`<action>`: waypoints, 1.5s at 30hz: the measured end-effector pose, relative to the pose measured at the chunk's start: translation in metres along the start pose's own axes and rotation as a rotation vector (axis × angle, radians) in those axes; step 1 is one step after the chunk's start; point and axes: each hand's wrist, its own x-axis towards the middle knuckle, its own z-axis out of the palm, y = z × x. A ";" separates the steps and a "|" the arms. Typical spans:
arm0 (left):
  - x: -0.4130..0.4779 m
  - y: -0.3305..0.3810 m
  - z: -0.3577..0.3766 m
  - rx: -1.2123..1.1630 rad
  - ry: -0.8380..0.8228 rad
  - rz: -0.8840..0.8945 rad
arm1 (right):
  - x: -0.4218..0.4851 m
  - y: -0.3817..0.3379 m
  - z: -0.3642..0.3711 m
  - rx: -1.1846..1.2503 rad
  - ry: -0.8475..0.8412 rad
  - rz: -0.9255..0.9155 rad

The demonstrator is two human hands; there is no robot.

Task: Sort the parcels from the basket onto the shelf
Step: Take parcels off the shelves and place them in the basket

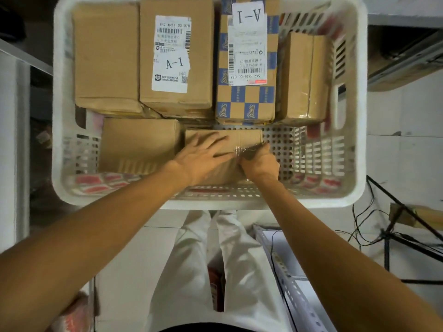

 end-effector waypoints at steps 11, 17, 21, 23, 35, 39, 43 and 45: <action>-0.017 -0.037 0.028 -0.095 0.013 0.001 | -0.007 -0.014 0.012 -0.060 -0.019 -0.052; -0.008 -0.032 0.028 -0.186 0.042 -0.020 | 0.005 -0.016 0.008 -0.022 -0.056 0.009; -0.010 -0.029 0.030 -0.216 0.051 -0.055 | 0.003 -0.012 0.008 0.028 -0.031 0.015; -0.012 -0.022 0.025 -0.280 0.059 -0.087 | -0.001 -0.010 0.004 0.041 -0.050 -0.003; -0.083 0.004 -0.030 -0.681 0.061 -0.194 | -0.101 -0.003 -0.049 0.142 -0.098 -0.336; -0.123 -0.007 -0.075 -0.601 0.149 -0.188 | -0.144 -0.016 -0.085 0.123 0.002 -0.442; -0.151 -0.013 -0.129 -0.542 0.225 -0.128 | -0.176 -0.038 -0.126 0.141 0.095 -0.537; -0.160 -0.013 -0.152 -0.535 0.283 -0.127 | -0.186 -0.049 -0.145 0.129 0.143 -0.571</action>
